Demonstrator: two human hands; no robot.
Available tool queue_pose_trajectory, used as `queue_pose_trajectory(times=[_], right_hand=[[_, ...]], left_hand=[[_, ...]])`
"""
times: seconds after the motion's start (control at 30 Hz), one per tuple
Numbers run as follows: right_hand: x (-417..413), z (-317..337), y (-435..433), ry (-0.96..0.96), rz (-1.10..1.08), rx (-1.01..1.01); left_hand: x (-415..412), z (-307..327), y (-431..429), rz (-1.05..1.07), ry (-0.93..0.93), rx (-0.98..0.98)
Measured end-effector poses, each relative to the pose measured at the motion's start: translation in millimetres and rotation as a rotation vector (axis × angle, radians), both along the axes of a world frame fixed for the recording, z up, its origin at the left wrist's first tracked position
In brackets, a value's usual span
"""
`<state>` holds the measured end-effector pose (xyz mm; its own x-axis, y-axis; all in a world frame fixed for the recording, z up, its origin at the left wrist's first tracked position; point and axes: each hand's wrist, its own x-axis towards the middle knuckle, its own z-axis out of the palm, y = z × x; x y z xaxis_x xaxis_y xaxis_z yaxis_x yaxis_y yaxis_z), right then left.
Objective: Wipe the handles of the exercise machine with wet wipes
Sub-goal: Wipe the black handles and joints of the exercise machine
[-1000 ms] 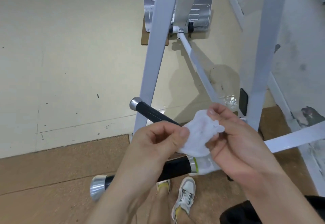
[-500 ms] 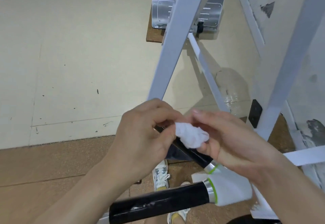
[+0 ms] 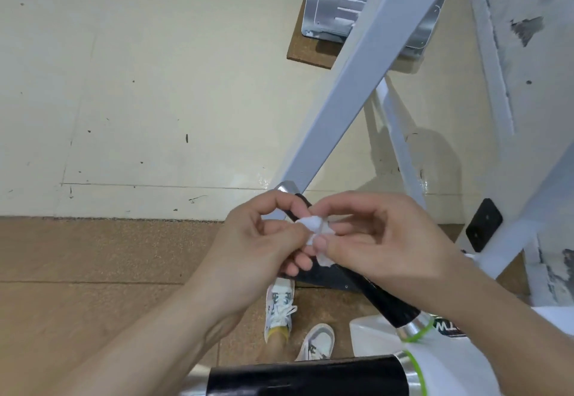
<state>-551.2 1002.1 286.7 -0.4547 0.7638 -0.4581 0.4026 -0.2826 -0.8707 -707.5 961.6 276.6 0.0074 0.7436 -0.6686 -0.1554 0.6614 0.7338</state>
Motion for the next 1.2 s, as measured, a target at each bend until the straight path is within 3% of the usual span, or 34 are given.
queue_pose_trajectory(times=[0.17, 0.3, 0.37, 0.5, 0.67, 0.7, 0.87, 0.97, 1.1, 1.2], right_hand=[[-15.4, -14.1, 21.9, -0.074, -0.089, 0.078], [-20.3, -31.0, 47.5, -0.143, -0.129, 0.212], [-29.0, -42.5, 50.0, -0.236, -0.011, 0.295], [-44.9, -61.6, 44.7, -0.299, 0.191, 0.431], [-60.9, -67.0, 33.9, -0.397, 0.563, 0.775], [-57.7, -67.2, 35.7, -0.392, 0.558, 0.760], [-29.2, -71.3, 54.9, -0.366, 0.113, 0.464], [-35.6, -70.5, 45.7, -0.302, 0.164, 0.451], [-11.5, -52.2, 35.1, -0.366, 0.399, 0.471], [-14.0, -51.3, 37.3, -0.356, 0.386, 0.450]], left_hand=[[-21.3, -8.5, 11.7, 0.085, -0.210, -0.015], [-40.9, -27.4, 17.4, -0.049, 0.327, 0.133], [-41.4, -39.5, 18.3, -0.068, 0.437, 0.116], [-33.3, -53.6, 20.7, -0.056, 0.417, 0.101], [-37.4, -62.2, 19.4, -0.015, 0.364, 0.028], [-38.0, -63.0, 17.2, -0.015, 0.333, 0.023], [-41.1, -65.1, 15.9, -0.041, 0.344, 0.091], [-36.9, -67.2, 17.3, -0.074, 0.435, 0.168], [-33.5, -70.9, 16.8, -0.135, 0.568, 0.259], [-32.6, -74.2, 16.5, -0.156, 0.622, 0.299]])
